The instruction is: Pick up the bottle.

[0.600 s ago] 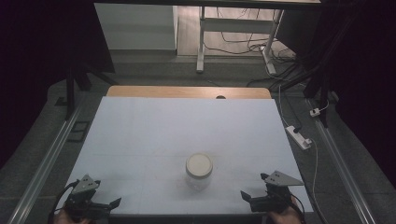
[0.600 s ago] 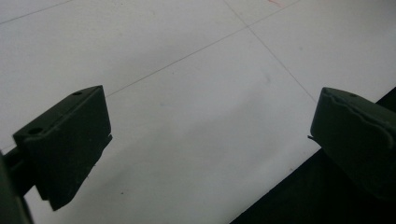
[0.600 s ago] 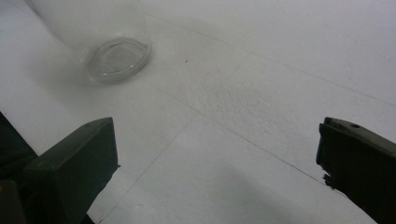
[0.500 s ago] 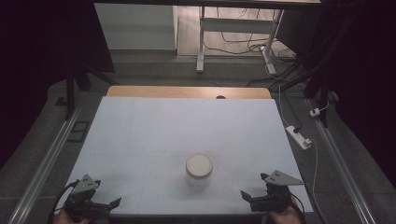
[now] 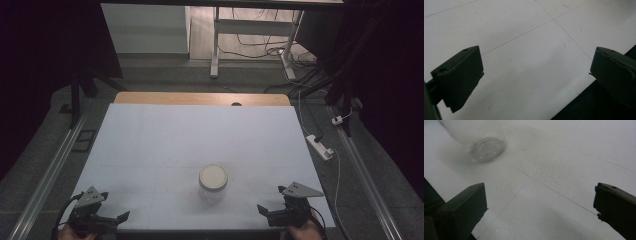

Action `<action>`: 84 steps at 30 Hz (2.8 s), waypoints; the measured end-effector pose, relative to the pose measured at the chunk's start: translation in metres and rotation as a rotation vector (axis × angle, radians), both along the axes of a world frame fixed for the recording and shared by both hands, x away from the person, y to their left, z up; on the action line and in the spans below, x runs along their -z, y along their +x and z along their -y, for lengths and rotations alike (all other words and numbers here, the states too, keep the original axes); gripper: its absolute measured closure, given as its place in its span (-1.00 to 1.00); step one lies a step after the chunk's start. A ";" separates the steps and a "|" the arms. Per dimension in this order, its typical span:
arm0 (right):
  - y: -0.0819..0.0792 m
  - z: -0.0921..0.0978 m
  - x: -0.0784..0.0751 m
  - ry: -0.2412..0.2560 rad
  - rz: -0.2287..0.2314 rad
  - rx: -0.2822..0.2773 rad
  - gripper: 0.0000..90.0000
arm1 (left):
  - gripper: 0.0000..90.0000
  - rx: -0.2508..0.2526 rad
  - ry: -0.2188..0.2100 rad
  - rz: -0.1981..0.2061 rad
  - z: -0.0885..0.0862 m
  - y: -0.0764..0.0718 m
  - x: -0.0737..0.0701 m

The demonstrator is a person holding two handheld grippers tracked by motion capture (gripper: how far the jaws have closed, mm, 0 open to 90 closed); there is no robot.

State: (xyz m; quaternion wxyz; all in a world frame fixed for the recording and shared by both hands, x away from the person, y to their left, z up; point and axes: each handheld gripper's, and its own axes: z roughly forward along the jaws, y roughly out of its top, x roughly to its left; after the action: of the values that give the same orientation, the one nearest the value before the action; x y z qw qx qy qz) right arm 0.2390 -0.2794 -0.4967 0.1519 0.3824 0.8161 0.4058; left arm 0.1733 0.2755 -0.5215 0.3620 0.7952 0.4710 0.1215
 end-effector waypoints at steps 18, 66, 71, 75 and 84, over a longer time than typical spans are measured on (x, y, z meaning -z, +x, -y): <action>0.000 -0.002 -0.001 -0.021 -0.004 -0.009 -1.00 | -1.00 0.022 -0.023 0.015 -0.002 0.001 0.000; 0.023 -0.075 -0.011 0.012 -0.012 -0.253 -1.00 | -1.00 0.077 -0.049 0.022 -0.001 0.004 0.000; 0.028 -0.086 -0.010 0.021 -0.009 -0.259 -1.00 | -1.00 0.076 -0.052 0.024 -0.002 0.004 0.001; 0.031 -0.094 -0.008 0.037 -0.027 -0.275 -1.00 | -1.00 0.079 -0.055 0.020 -0.002 0.004 0.000; 0.034 -0.114 -0.001 0.004 -0.010 -0.322 -1.00 | -1.00 0.080 -0.055 0.017 -0.002 0.005 0.001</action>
State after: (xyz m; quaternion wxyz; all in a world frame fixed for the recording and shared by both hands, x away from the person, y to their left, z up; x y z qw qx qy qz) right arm 0.2732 -0.1657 -0.4961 0.0803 0.2490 0.8668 0.4246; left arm 0.1780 0.2775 -0.5222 0.3924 0.8022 0.4387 0.1007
